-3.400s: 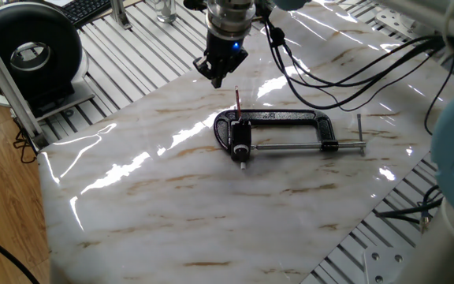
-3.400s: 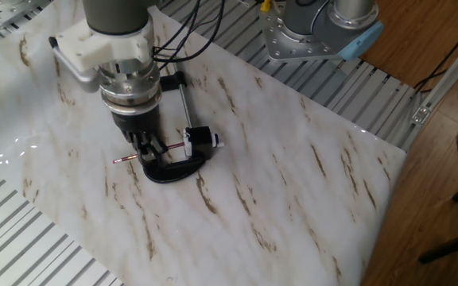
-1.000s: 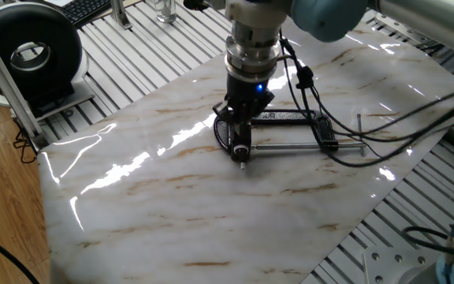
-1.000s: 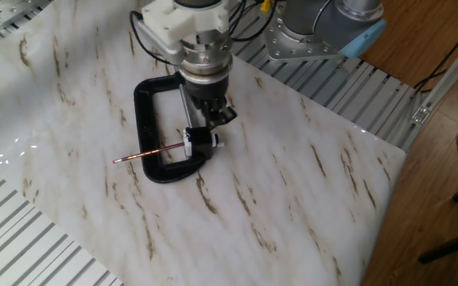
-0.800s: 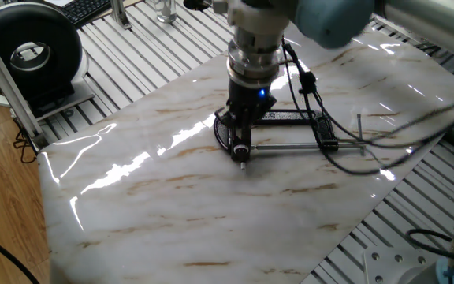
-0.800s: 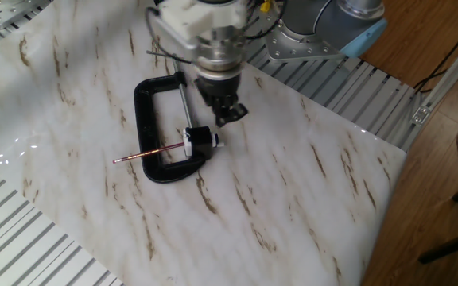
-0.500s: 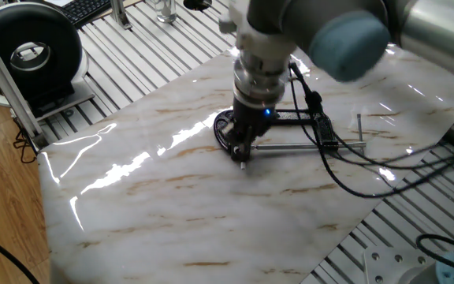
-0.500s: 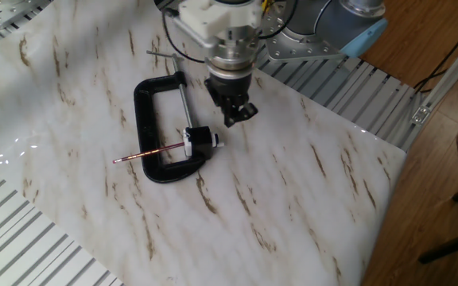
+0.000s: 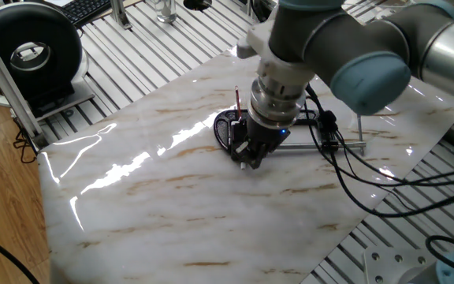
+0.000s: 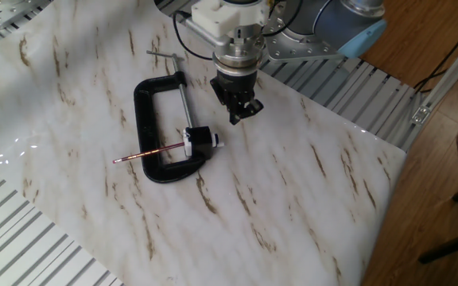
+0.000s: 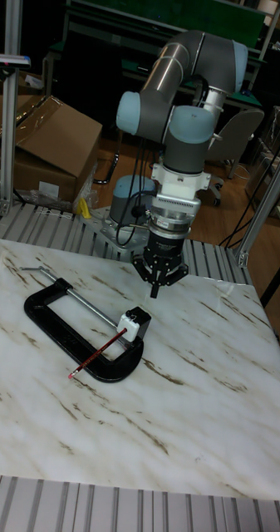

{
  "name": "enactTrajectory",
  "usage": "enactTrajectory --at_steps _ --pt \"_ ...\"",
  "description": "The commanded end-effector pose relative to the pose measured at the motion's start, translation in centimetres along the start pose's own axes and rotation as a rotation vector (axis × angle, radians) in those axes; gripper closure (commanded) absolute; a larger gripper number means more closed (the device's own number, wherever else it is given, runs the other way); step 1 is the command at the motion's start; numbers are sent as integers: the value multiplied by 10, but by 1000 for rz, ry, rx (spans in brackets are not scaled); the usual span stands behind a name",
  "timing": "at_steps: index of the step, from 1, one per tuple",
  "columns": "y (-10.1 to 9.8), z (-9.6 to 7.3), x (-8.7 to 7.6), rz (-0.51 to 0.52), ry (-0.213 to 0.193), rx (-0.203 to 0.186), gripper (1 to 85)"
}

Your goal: Sharpen the pencil with a pencil sharpener

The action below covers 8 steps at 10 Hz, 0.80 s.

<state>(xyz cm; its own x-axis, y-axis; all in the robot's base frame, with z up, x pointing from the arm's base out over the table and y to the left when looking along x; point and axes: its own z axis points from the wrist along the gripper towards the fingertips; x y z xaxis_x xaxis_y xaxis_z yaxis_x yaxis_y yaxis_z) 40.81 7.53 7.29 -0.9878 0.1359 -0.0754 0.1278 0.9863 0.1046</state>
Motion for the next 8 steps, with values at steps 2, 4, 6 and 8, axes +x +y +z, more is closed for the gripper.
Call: enactTrajectory --at_steps 2,4,6,8 --pt "0 4 -3 59 -21 -27 570" --pt "-7 2 -8 71 -21 -12 603" --pt "-10 1 -14 76 -27 4 593" --pt "-16 -2 -17 90 -30 19 647"
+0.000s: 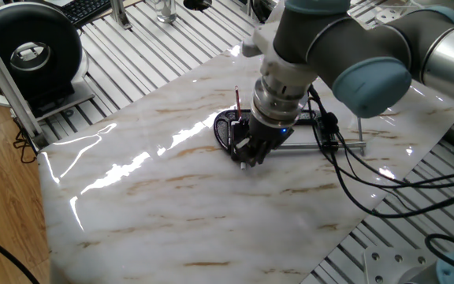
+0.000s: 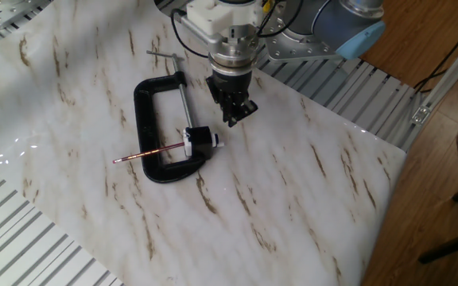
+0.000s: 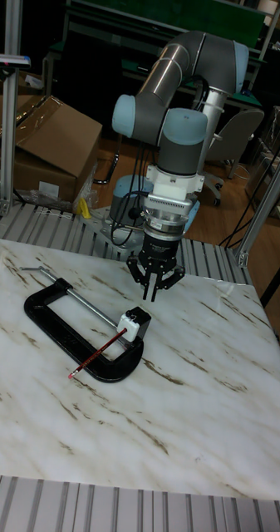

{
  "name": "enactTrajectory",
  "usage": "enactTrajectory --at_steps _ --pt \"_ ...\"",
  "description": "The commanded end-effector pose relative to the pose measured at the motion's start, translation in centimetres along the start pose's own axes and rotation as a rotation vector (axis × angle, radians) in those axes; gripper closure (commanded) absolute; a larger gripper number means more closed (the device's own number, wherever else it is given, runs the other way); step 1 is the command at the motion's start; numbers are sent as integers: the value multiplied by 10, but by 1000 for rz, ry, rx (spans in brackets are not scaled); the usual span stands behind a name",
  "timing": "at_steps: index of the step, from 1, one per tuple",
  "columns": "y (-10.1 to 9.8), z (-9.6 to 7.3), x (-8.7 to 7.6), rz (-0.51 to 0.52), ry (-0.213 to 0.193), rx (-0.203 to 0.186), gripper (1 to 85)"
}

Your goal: Sharpen the pencil with a pencil sharpener

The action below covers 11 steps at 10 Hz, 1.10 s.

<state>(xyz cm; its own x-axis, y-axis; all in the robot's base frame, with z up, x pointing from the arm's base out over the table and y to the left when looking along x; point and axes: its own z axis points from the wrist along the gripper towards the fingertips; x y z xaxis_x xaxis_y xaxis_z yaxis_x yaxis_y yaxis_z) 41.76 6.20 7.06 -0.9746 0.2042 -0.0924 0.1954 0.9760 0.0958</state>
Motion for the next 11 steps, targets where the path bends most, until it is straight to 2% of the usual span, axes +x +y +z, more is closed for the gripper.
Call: enactTrajectory --at_steps 1,2,3,4,6,8,9,10,11 --pt "-3 -5 -8 23 2 -3 647" --pt "2 -2 -10 39 3 -22 647" --pt "0 -1 -15 67 -15 -15 637" --pt "-6 -1 -20 76 -36 16 660" --pt "-17 0 -23 237 -58 42 650" --pt "-6 2 -24 265 -59 4 627" --pt "-11 4 -21 290 -51 24 627" --pt "-11 4 -23 338 -62 29 627" --pt "-6 4 -24 339 -59 24 623"
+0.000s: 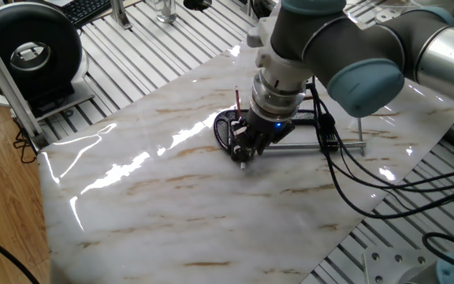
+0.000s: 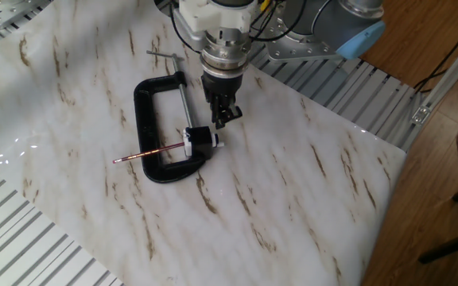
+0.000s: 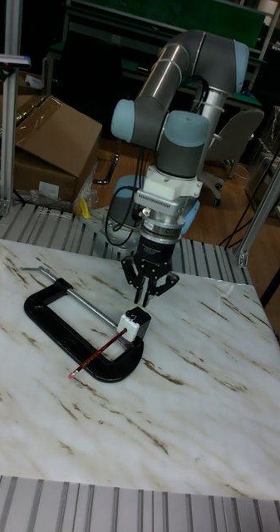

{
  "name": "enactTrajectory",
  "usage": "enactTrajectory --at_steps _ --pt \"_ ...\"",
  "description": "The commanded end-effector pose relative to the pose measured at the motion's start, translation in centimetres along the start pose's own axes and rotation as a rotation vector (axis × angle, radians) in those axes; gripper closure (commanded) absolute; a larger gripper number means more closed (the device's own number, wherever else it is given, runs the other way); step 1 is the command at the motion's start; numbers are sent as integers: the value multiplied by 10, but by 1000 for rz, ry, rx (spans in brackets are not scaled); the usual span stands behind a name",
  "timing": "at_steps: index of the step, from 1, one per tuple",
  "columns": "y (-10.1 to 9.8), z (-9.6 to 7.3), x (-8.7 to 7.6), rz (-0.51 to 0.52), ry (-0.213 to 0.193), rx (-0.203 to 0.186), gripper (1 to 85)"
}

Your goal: Sharpen the pencil with a pencil sharpener

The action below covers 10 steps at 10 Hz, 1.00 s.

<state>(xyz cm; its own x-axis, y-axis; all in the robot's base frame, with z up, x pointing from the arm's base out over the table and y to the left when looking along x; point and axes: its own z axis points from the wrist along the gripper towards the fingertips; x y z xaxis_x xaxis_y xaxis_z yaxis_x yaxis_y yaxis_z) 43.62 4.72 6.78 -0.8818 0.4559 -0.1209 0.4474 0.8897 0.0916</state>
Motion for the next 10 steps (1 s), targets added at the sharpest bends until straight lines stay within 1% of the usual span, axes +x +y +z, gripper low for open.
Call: enactTrajectory --at_steps 1,2,3,4,5,6,7,8,10 --pt "12 1 0 76 4 -23 567" --pt "17 1 3 79 12 -37 547" --pt "20 2 5 80 16 -44 547" --pt "33 2 5 48 20 -83 547" --pt "48 1 5 51 25 -128 547" --pt "44 3 5 34 17 -112 543" --pt "35 5 3 47 7 -78 573" --pt "39 5 2 60 4 -85 580" --pt "39 8 2 62 7 -78 690"
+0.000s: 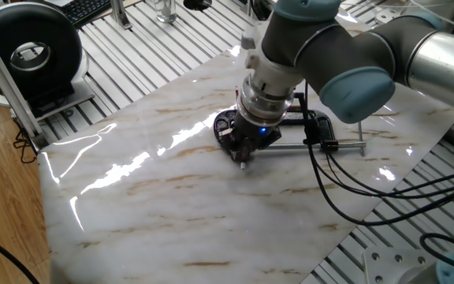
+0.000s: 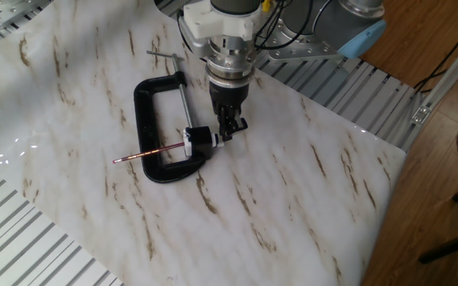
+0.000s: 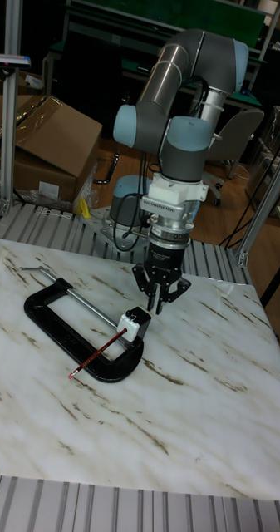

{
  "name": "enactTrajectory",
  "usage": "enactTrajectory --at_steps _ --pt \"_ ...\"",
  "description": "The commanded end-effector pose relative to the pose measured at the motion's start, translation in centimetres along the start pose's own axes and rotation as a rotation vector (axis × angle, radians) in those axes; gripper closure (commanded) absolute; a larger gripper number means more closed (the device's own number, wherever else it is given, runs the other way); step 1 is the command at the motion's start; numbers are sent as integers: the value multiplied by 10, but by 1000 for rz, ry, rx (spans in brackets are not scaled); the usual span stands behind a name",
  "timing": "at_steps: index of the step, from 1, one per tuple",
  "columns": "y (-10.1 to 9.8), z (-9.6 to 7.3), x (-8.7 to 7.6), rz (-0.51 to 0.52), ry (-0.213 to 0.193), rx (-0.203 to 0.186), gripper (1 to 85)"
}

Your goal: Sharpen the pencil with a pencil sharpener

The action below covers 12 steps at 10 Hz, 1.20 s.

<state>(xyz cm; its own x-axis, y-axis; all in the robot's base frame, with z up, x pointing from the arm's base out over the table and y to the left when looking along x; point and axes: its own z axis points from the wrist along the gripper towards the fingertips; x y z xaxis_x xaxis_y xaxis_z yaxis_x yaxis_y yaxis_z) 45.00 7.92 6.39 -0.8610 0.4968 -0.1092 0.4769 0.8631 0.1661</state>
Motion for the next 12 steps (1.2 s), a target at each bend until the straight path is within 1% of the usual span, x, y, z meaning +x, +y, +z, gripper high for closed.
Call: enactTrajectory --at_steps 1,2,4,5,6,7,8,9,10,11,12 --pt "5 2 -1 17 -2 -2 713" --pt "1 2 -4 12 -11 11 720" --pt "-4 3 -7 -9 -20 25 717" --pt "-7 3 -11 -13 -33 30 727" --pt "-4 3 -14 -2 -43 19 747" --pt "-1 4 -12 -1 -39 8 747" --pt "-1 3 -10 11 -32 14 747" --pt "-12 4 -7 22 -20 51 747" --pt "-19 4 -3 25 -12 76 747" --pt "-16 5 -2 25 -11 66 767" --pt "-7 5 -1 26 -8 36 770"
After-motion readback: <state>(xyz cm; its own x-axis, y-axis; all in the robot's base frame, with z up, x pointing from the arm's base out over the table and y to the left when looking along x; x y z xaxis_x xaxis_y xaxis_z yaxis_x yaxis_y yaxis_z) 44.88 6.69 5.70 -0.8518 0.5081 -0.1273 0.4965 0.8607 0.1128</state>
